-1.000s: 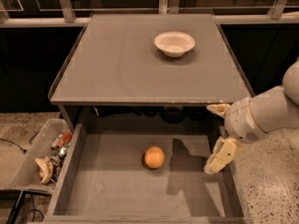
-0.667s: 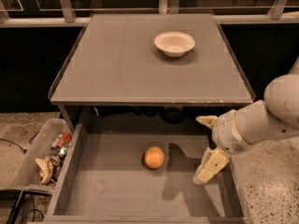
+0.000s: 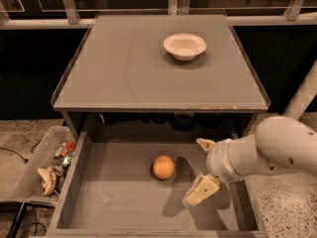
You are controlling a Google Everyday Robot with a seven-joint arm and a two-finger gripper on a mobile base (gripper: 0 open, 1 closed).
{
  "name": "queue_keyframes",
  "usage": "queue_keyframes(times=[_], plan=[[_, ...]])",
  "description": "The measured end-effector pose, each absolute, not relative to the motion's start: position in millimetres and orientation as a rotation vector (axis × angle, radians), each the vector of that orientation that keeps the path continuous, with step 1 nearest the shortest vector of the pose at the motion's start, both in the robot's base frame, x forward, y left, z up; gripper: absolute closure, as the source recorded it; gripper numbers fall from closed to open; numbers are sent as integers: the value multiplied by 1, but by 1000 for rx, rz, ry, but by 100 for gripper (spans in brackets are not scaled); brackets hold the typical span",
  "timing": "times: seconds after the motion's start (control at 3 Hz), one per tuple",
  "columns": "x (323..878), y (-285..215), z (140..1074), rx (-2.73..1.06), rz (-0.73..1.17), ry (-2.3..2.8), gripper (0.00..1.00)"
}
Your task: Pick orange from top drawer and place on counter
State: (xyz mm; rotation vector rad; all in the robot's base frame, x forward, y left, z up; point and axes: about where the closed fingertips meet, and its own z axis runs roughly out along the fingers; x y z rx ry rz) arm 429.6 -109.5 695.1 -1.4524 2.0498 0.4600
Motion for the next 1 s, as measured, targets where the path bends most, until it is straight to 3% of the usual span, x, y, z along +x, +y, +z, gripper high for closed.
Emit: queue_keyframes(times=[0.33, 1.0], plan=[[445, -106, 666, -1308, 415, 2111, 0], [478, -77, 620, -1167, 499, 2128, 0]])
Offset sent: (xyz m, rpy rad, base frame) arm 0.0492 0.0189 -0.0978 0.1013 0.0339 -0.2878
